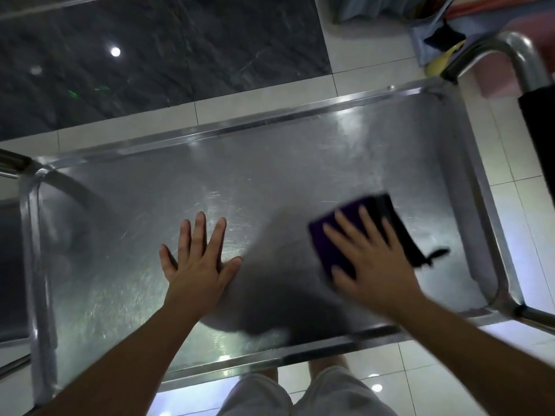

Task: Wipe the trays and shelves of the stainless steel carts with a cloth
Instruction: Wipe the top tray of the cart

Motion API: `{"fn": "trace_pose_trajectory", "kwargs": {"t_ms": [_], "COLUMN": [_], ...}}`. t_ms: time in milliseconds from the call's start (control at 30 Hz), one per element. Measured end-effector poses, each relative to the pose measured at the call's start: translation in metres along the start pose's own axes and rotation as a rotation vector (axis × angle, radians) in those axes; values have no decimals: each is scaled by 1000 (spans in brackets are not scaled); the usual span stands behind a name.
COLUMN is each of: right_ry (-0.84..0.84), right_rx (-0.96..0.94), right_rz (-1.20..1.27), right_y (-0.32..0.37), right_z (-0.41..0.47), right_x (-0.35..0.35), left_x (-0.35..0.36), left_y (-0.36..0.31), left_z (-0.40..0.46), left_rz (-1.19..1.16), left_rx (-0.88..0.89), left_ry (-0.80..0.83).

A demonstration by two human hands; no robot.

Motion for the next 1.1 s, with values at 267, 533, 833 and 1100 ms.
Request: {"fn": "trace_pose_trajectory", "kwargs": {"t_ms": [267,533,833,1100], "right_ry": [140,7,19,156], "right_rx": [-99,129,201,48], "right_rz": [-80,-45,-10,-26], "right_y": [-7,-100,-104,-43], "right_z": [-103,103,108,-130], "right_x": [23,-42,-48,12], "left_x": [-2,0,2,7], "left_y": [0,0,1,3], "left_z": [0,1,0,0], "left_rz": [13,21,9,-4], "left_rx": [-6,-19,-27,-33], "left_ry": [21,8,-6,-30]}}
Point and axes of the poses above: each hand's wrist, its own z-axis towards the middle knuckle, its own x-axis out of the palm, y = z × x, the point moved 1 cm from there along z, towards the middle knuckle, and after that the axes turned 4 degrees about -y, right-handed, at the moved point
